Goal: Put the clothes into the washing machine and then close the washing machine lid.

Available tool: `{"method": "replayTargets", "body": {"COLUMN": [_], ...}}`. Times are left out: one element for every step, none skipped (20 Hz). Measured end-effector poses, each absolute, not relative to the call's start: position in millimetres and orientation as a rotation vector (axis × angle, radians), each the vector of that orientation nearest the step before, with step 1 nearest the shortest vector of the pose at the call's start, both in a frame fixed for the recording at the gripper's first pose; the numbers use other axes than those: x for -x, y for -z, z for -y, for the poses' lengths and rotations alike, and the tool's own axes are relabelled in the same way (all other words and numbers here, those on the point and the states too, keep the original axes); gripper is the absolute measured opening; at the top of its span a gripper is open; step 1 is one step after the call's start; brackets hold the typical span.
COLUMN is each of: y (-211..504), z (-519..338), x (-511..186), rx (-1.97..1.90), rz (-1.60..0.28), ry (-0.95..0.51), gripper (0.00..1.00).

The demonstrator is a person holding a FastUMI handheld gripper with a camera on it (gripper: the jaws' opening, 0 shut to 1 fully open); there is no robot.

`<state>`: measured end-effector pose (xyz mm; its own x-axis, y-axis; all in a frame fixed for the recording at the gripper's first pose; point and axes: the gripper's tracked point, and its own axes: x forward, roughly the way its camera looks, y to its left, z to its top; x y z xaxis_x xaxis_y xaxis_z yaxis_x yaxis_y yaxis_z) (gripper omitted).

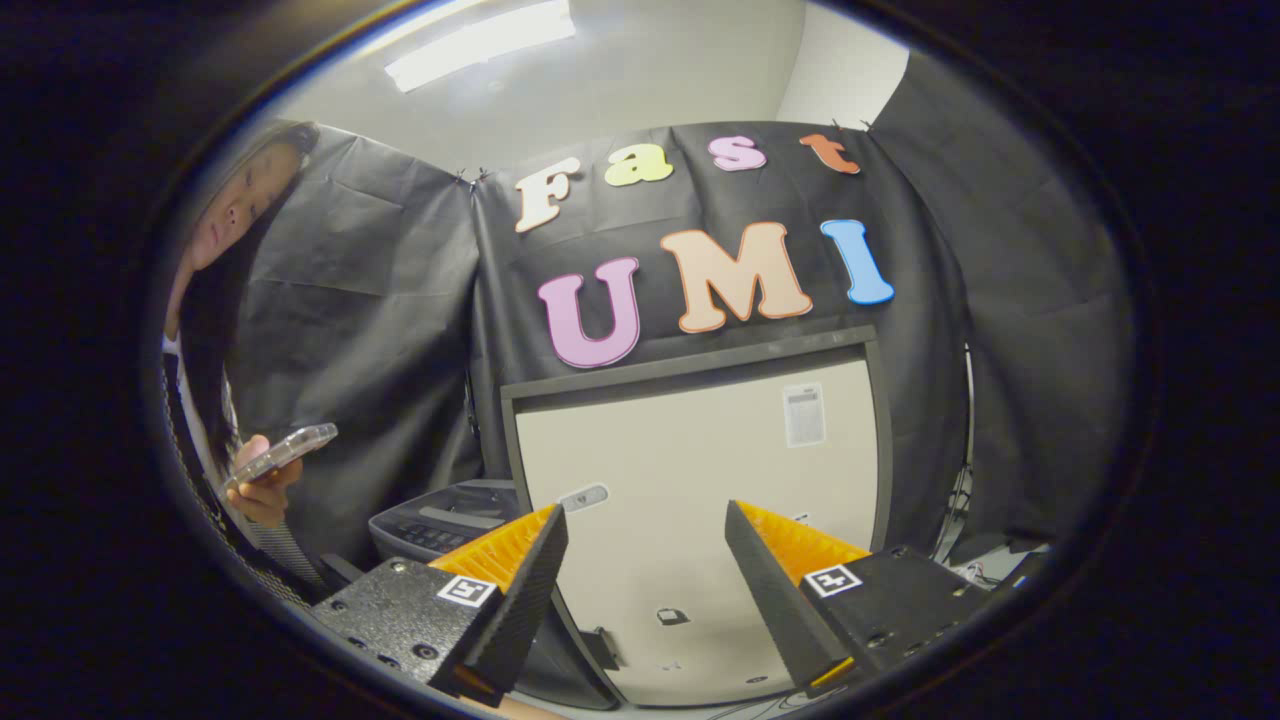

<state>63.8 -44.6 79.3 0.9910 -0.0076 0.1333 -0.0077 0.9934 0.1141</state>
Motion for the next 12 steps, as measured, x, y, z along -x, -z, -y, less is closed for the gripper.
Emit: {"method": "replayTargets", "body": {"y": [-74, -67, -60, -53, -48, -44, -40, -38, -35, -34, -32, -30], "z": [44, 45, 45, 43, 42, 40, 39, 38, 37, 35, 33, 33], "x": [-62, -60, -56, -53, -51, -48, -44, -41, -39, -35, -33, -32], "rx": [-0.124, -0.133, -0.143, -0.152, -0.162, -0.167, -0.17, -0.171, -0.169, -0.166, -0.163, -0.161], "rz": [0.134, 0.131, 0.129, 0.127, 0.122, 0.121, 0.119, 0.114, 0.111, 0.106, 0.102, 0.093], "ry": [0.001, 0.009, 0.012, 0.013, 0.016, 0.018, 0.02, 0.021, 0.023, 0.024, 0.026, 0.032], "gripper": [0.96, 0.96, 0.96, 0.96, 0.96, 0.96, 0.96, 0.96, 0.96, 0.96, 0.96, 0.96]}}
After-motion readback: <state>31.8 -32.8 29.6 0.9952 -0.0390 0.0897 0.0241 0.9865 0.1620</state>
